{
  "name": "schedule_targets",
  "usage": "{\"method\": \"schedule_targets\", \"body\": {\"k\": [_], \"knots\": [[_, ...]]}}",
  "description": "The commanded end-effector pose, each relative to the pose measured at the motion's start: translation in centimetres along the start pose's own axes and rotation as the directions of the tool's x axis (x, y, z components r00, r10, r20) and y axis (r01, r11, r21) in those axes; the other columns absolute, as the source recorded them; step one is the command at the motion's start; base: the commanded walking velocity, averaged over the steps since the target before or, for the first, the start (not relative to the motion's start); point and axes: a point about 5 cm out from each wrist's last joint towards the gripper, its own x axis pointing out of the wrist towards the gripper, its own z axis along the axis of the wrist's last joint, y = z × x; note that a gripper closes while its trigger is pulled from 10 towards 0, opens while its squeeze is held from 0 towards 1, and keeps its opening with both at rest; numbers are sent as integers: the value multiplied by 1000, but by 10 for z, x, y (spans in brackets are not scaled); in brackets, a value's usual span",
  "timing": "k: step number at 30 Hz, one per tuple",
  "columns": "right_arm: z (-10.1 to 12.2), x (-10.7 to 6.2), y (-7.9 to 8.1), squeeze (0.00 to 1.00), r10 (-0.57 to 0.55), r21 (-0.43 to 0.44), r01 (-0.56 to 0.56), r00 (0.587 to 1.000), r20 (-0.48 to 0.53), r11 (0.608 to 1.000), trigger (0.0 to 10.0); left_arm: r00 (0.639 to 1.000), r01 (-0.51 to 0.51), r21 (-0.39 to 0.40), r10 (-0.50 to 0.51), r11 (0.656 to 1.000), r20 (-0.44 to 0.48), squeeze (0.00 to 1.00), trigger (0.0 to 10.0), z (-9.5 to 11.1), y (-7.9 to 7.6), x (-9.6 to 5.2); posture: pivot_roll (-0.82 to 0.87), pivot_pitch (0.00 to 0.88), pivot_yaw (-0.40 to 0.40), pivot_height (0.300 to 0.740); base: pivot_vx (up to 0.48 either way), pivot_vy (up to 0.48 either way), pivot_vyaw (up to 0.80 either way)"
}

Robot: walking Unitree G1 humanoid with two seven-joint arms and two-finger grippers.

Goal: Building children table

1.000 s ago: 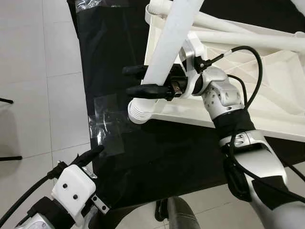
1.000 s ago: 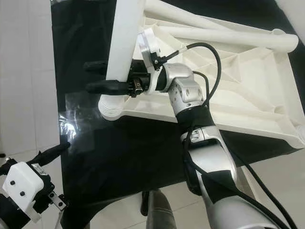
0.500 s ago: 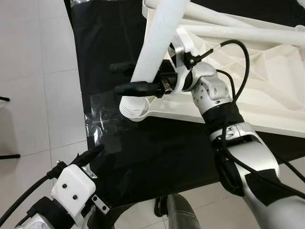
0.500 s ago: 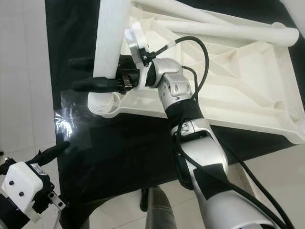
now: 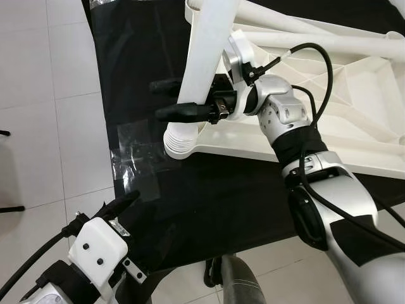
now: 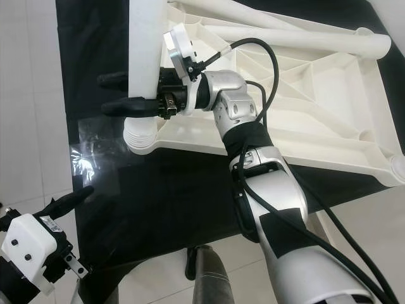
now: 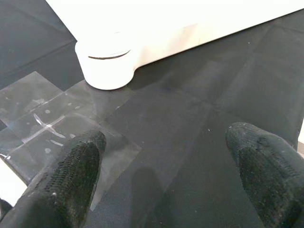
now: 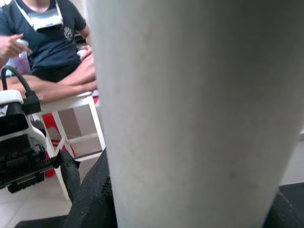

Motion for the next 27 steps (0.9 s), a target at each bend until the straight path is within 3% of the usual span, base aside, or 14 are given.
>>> {"method": "schedule_targets", "body": {"k": [1,13,27], "knots": [[-26,-3,9,0,31,36,-26,990,-136,999,10000,1000,24,-23,-24,999,-15,0,10000,-1,-4,-1,285,493,-145,740,0,0,0],[-36,10,16,0,125,-20,-136,952,-281,991,10000,999,31,-24,-31,999,-17,0,10000,-2,-5,-1,283,485,-144,740,0,0,0],[-37,21,21,0,199,-37,-223,925,-324,974,10000,999,35,-28,-35,999,-21,0,10000,-1,-6,-2,284,489,-146,740,0,0,0]]}}
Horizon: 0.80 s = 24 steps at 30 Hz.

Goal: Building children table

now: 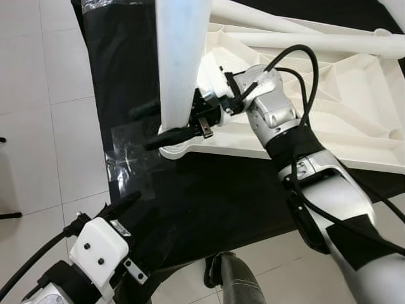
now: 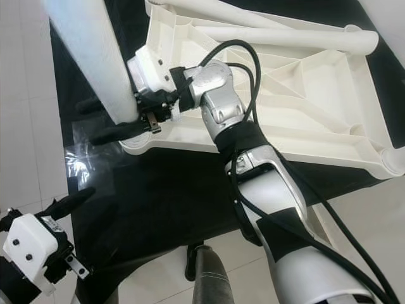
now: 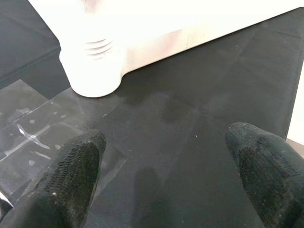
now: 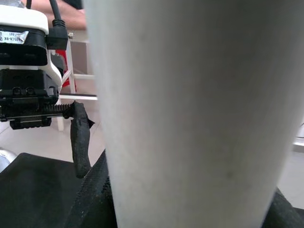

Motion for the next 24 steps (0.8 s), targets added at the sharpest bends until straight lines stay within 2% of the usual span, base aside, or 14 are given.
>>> {"method": "schedule_targets", "body": {"k": [1,14,16,19,24], "knots": [[-37,2,21,0,72,163,-56,993,-94,985,10000,999,26,-16,-27,1000,-20,0,10000,-1,-5,-2,284,489,-146,740,0,0,0],[-32,0,29,0,159,135,-138,975,-155,981,10000,1000,24,-15,-25,1000,-19,0,10000,-1,-3,-2,280,493,-148,740,0,0,0],[-31,0,28,0,154,136,-135,978,-141,981,10000,1000,24,-15,-24,1000,-19,0,10000,-1,-3,-2,280,493,-148,740,0,0,0],[-25,0,19,0,73,159,-67,997,-32,985,10000,1000,24,-14,-24,1000,-19,0,10000,-1,-3,-2,277,493,-150,740,0,0,0],[-26,-2,14,0,19,168,-19,1000,0,986,10000,1000,23,-13,-23,1000,-19,0,10000,-1,-3,-2,278,493,-148,740,0,0,0]]}}
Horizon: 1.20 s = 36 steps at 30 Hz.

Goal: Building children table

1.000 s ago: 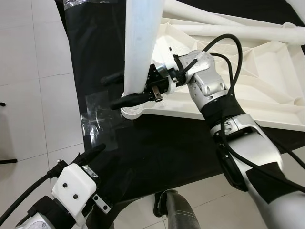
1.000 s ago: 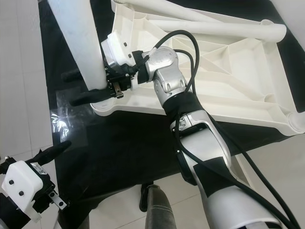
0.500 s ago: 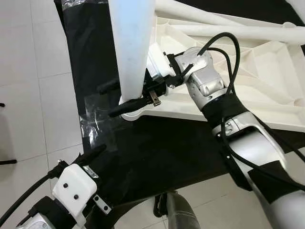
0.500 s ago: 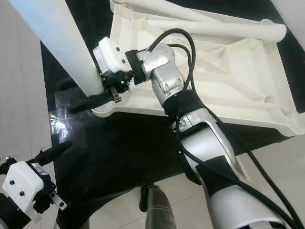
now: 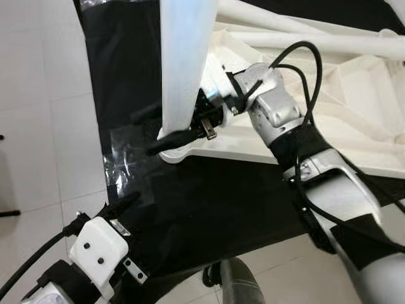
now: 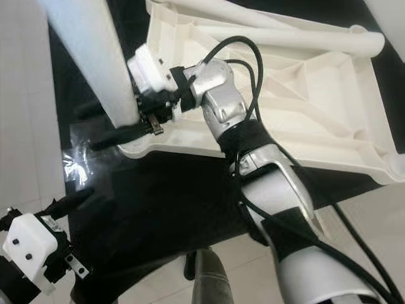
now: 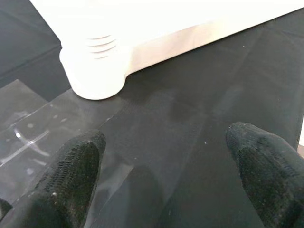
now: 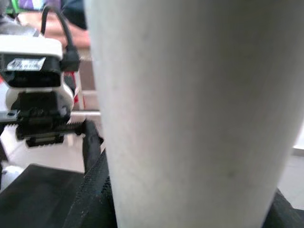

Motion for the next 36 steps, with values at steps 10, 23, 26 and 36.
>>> {"method": "schedule_targets", "body": {"k": [10,23,26,36], "knots": [[-41,-3,12,0,-166,223,168,986,-27,960,10000,999,25,-19,-25,1000,-20,0,10000,-2,-3,-2,272,490,-145,740,0,0,0],[-49,-2,9,0,-297,229,307,952,-78,924,10000,1000,25,-22,-25,999,-15,0,10000,-1,-3,0,258,496,-149,740,0,0,0],[-48,-2,9,0,-319,229,328,945,-76,917,10000,1000,24,-23,-24,999,-12,0,10000,-1,-4,1,245,491,-159,740,0,0,0],[-50,2,3,0,-536,181,553,833,-136,813,10000,1000,25,-27,-25,999,-8,0,10000,-1,-4,2,230,491,-166,740,0,0,0]]}}
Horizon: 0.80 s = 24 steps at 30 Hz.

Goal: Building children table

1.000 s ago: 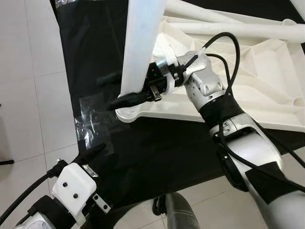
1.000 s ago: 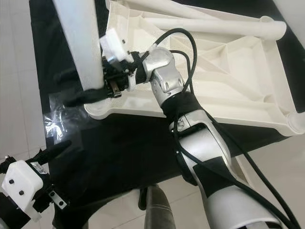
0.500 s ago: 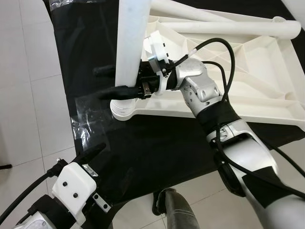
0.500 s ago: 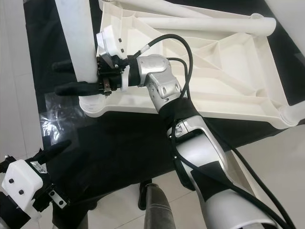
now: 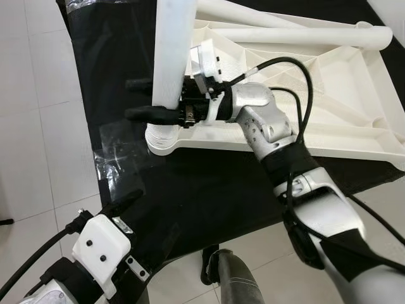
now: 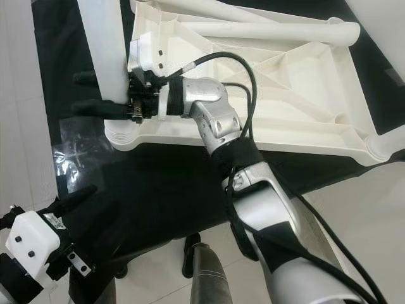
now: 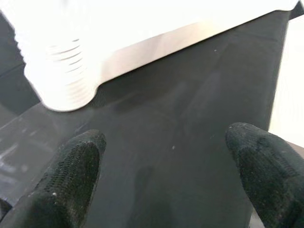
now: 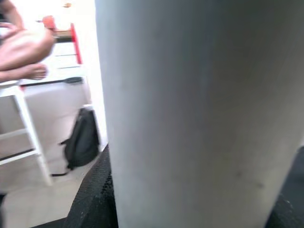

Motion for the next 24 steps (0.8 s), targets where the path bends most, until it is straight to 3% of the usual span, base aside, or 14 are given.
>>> {"method": "schedule_targets", "body": {"k": [1,2,4,6,7,8,9,12,16,24], "knots": [[-37,-13,-1,0,-214,65,227,962,-168,972,10000,1000,16,-27,-17,1000,-21,0,10000,-3,-4,-2,230,491,-166,740,0,0,0],[-37,-13,-1,0,-214,65,227,962,-168,972,10000,1000,16,-27,-17,1000,-21,0,10000,-3,-4,-2,230,491,-166,740,0,0,0],[-46,-6,4,0,-426,117,452,884,-194,884,10000,1000,10,-23,-10,1000,-22,0,10000,-2,-4,-2,234,492,-174,740,0,0,0],[-54,-7,12,0,-636,86,668,734,-240,739,10000,1000,5,-21,-5,1000,-24,0,10000,-2,-4,-3,236,497,-180,740,0,0,0],[-60,-7,27,0,-704,87,742,661,-258,665,10000,1000,4,-20,-5,1000,-25,0,10000,-2,-4,-3,229,498,-183,740,0,0,0],[-60,-7,27,0,-704,87,742,661,-258,665,10000,1000,4,-20,-5,1000,-25,0,10000,-2,-4,-3,229,498,-183,740,0,0,0],[-62,-6,41,0,-740,83,778,619,-262,622,10000,1000,4,-20,-5,1000,-25,0,10000,-2,-3,-3,228,498,-181,740,0,0,0],[-60,-3,54,0,-762,102,801,594,-259,589,10000,1000,6,-22,-7,1000,-26,0,10000,-3,-3,-3,228,497,-177,740,0,0,0],[-58,0,52,0,-772,115,808,586,-245,577,10000,1000,8,-22,-9,1000,-28,0,10000,-3,-3,-3,237,491,-170,740,0,0,0],[-53,5,56,0,-802,108,847,528,-278,521,10000,999,4,-18,-4,1000,-31,0,10000,-4,-3,-2,247,487,-181,740,0,0,0]]}}
